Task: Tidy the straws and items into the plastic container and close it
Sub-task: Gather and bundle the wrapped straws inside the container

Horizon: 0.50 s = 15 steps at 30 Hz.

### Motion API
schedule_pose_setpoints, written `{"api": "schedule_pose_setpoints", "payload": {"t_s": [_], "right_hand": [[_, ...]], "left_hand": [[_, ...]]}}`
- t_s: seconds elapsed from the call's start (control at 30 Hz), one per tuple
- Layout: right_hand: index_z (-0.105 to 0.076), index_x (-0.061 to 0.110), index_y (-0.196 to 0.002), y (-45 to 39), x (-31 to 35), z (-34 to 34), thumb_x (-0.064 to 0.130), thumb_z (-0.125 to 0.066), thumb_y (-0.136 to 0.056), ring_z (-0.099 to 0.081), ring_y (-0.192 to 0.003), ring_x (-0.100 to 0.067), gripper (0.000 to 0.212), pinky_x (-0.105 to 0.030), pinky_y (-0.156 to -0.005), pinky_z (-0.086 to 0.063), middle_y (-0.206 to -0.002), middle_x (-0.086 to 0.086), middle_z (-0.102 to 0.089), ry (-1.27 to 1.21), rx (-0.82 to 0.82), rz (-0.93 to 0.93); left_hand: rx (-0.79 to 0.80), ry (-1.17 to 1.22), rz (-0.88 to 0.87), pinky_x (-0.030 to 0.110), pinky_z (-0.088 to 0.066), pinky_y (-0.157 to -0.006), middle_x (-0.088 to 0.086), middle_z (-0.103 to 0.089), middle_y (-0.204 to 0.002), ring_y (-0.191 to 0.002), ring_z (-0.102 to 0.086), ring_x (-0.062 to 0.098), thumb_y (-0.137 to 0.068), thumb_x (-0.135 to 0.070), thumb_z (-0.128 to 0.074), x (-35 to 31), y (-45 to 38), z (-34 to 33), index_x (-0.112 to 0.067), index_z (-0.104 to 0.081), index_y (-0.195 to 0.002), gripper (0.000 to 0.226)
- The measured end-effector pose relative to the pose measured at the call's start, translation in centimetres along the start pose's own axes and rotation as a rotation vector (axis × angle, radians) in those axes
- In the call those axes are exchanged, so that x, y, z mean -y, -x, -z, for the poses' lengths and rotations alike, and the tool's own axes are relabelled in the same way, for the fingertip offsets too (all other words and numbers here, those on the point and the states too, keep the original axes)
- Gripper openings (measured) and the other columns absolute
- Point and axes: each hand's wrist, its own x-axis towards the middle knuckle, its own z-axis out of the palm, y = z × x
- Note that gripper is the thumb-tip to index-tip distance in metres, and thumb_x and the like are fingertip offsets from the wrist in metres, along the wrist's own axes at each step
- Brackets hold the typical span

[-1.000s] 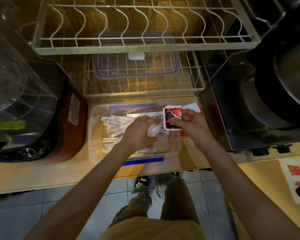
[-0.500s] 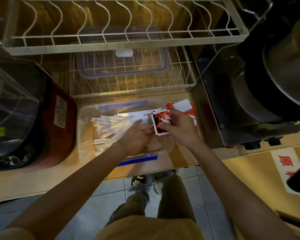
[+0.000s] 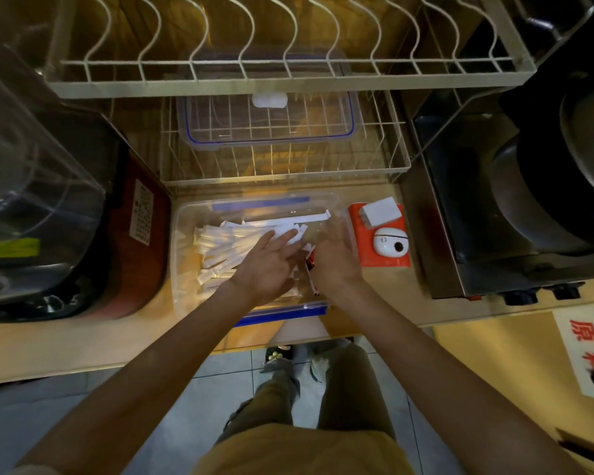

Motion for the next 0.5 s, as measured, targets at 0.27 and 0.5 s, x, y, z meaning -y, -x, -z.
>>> {"api": "schedule_pose_setpoints", "payload": {"t_s": [0.27,0.5], "right_hand": [[-0.056,0.000,-0.116,-0.3,0.0,-0.9,0.007,-0.047,-0.094,-0.060,-0.108,-0.027,0.025,-0.030,-0.088,-0.047,-0.119,-0.016,-0.062,0.008,0.101,-0.040],[-0.054,0.003,-0.119,-1.0,-0.4,-3.2,0.012,-0.045,-0.095,-0.055,-0.112,-0.027,0.027,-0.034,-0.097,-0.048,-0.123,-0.017,-0.054,0.204,0.041,-0.011]], "left_hand": [[-0.040,0.070,0.030,0.038,-0.009,-0.118,0.000,-0.018,-0.157,-0.146,-0.006,0.021,-0.088,-0.036,-0.053,-0.3,-0.2,-0.1,-0.020,-0.024,-0.144,0.065],[-0.147,0.138,0.162,0.033,-0.035,-0.101,0.006,-0.047,-0.137,-0.129,-0.038,0.023,-0.086,-0.022,-0.055,-1.8,-0.4,1.3,-0.019,-0.054,-0.124,0.038]]}}
